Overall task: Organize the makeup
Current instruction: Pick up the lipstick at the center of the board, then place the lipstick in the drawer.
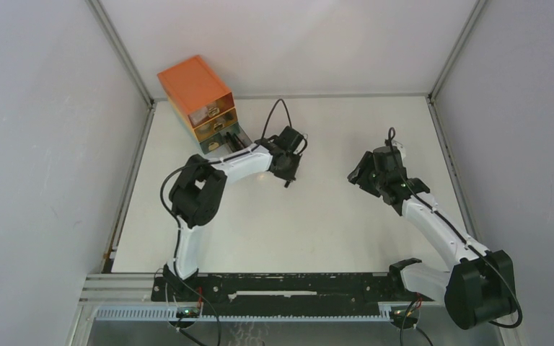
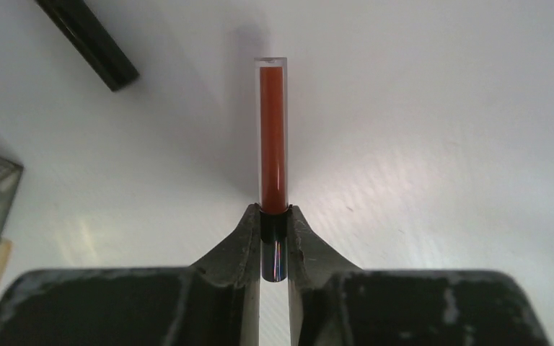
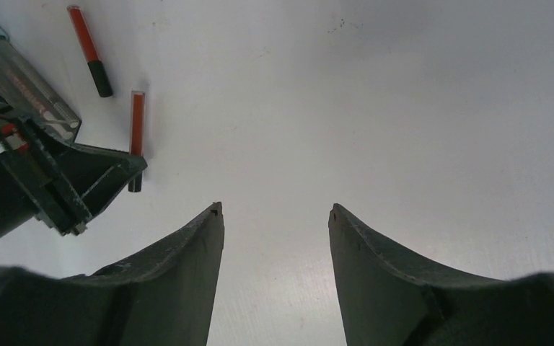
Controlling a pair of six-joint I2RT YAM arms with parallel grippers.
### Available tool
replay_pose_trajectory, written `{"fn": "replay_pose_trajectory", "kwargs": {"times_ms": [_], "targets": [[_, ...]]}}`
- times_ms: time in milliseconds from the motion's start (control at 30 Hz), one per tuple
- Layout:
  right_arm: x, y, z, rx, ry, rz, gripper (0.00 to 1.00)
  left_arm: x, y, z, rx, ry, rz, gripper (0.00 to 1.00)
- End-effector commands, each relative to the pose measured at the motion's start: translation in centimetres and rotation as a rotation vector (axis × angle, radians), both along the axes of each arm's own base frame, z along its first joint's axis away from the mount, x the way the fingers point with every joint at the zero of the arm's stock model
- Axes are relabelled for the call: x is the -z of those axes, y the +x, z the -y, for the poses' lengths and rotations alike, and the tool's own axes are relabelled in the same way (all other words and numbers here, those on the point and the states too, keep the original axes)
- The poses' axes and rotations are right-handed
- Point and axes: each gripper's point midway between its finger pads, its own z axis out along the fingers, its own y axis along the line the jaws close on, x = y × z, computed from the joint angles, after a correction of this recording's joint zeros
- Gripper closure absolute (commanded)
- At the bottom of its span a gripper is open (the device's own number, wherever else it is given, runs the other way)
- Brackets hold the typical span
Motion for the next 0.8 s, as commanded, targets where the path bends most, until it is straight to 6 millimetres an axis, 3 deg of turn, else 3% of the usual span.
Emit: {"fn": "replay_pose_trajectory", "kwargs": {"times_ms": [0, 133, 200, 333, 500, 767], "targets": [[-0.8, 0.8, -0.9, -0.009, 0.027, 0.042, 0.37, -10.0, 0.0, 1.8, -0.055, -0.187, 0.119, 1.0], [-0.8, 0.6, -0.7, -0.004, 0.019, 0.042, 0.38, -15.8, 2.5, -3.0, -0.372, -0.233, 0.251, 1.0], [-0.9, 0.5, -0.7, -0.003, 0.017, 0.043, 0.37, -16.7, 3.6, -4.9, -0.473, -0.285, 0.285, 1.0], [-1.2, 0.5, -0.7, -0.005, 0.021, 0.053, 0.38, -16.8, 5.7, -8.2, -0.591, -0.317, 0.291, 1.0], [-1.5, 0.2, -0.4, 0.0, 0.014, 0.056, 0.37, -15.2, 8.1, -13.0, -0.753, -0.331, 0.267, 1.0], [-1.4, 0.2, -0.5, -0.001, 0.02, 0.052, 0.37, -12.9, 10.6, -16.3, -0.907, -0.301, 0.316, 0.97]]}}
